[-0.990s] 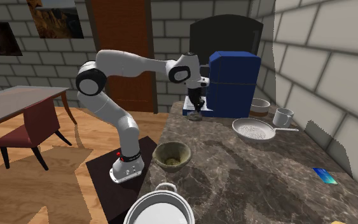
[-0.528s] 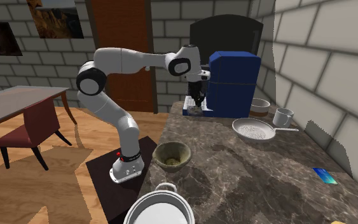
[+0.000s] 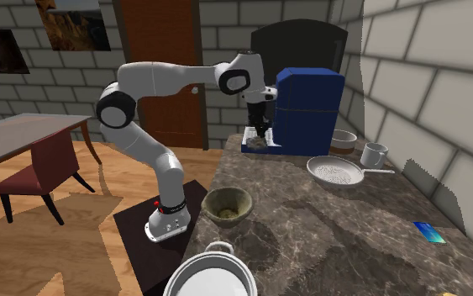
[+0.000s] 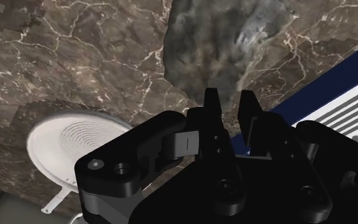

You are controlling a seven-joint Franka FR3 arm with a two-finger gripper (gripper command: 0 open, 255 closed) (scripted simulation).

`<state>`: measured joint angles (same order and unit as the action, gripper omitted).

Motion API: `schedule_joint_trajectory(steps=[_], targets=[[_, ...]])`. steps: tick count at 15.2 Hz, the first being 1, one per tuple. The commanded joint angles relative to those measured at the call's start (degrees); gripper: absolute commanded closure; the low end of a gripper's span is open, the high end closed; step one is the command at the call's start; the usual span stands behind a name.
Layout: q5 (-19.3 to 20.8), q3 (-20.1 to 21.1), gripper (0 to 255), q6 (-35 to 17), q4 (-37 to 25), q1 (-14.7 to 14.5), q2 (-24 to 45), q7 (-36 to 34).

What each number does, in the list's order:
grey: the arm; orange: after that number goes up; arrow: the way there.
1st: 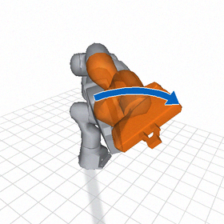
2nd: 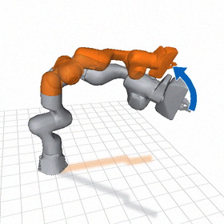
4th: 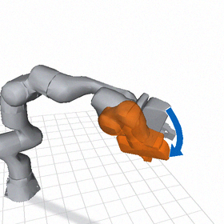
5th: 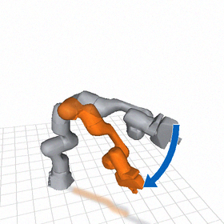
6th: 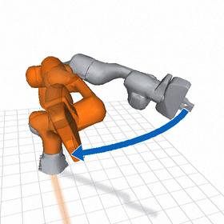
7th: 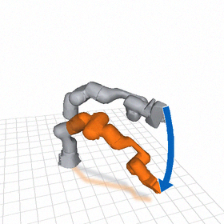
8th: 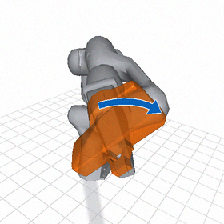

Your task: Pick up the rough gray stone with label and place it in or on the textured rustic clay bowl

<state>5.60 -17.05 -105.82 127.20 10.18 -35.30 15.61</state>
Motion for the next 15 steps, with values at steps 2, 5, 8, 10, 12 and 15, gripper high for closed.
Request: schedule_joint_trajectory(steps=[2,5,8,10,12,15], targets=[[1.5,-2.3,255,2.0,1.3,1.6,-3.5,3.1],[3.1,-4.7,255,4.0,2.1,3.3,-6.5,6.3],[4.9,-7.3,255,6.1,2.3,4.9,-9.0,9.7],[6.1,-9.1,255,7.4,2.1,6.0,-10.4,12.1],[7.3,-11.0,255,8.7,1.6,6.9,-11.5,14.5],[9.1,-13.9,255,10.7,0.4,8.2,-12.8,18.2]])
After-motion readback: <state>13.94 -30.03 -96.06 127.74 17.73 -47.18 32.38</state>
